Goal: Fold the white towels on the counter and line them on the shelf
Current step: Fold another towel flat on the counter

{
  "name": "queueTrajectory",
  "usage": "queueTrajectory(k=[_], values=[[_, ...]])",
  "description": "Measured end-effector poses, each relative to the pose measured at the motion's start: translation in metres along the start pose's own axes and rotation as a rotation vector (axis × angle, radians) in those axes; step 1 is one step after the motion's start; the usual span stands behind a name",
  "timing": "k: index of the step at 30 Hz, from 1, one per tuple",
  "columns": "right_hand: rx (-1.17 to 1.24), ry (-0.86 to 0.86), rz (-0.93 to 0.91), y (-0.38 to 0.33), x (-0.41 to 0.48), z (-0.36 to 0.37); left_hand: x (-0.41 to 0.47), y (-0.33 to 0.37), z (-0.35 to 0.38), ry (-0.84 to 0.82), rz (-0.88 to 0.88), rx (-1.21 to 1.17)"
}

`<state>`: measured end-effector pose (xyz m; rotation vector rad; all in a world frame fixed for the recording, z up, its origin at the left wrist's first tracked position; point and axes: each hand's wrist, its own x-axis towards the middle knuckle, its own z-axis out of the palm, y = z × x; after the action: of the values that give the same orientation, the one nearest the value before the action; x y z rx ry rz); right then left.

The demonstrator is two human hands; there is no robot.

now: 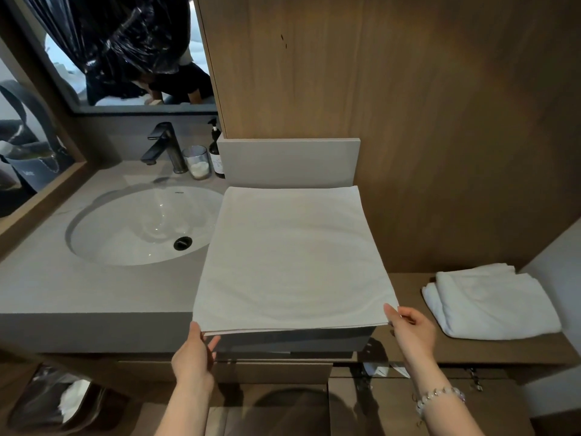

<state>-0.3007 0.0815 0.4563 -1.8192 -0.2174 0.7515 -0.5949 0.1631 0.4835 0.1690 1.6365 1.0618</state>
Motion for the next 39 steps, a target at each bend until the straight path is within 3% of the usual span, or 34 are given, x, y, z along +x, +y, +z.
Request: queueTrajectory(k=[6, 11, 20, 31, 33, 35, 37, 39], values=[[-0.044, 0.008, -0.024, 0.001, 0.003, -0.002, -0.010, 0.000, 0.008, 0.193, 0.165, 0.160], [0.000, -0.008, 0.023, 0.001, 0.002, -0.005, -0.011, -0.008, 0.006, 0.196, 0.324, 0.222], [0.009, -0.152, 0.137, -0.007, 0.001, -0.005, -0.002, -0.004, 0.007, 0.102, 0.174, 0.112], [-0.098, 0.132, 0.028, -0.015, 0.009, 0.015, 0.008, 0.003, 0.002, 0.117, 0.141, 0.173], [-0.212, 0.148, -0.044, -0.018, 0.009, 0.015, 0.012, 0.008, -0.003, 0.047, 0.098, 0.207], [-0.425, 0.190, -0.230, -0.025, 0.007, 0.017, 0.018, 0.012, -0.009, 0.070, 0.153, 0.364], [-0.676, 0.163, -0.465, -0.034, 0.000, 0.033, 0.024, 0.012, -0.012, 0.256, 0.365, 0.649], [-0.926, -0.028, -0.696, -0.044, -0.011, 0.066, 0.016, 0.011, -0.003, 0.254, 0.709, 0.831]])
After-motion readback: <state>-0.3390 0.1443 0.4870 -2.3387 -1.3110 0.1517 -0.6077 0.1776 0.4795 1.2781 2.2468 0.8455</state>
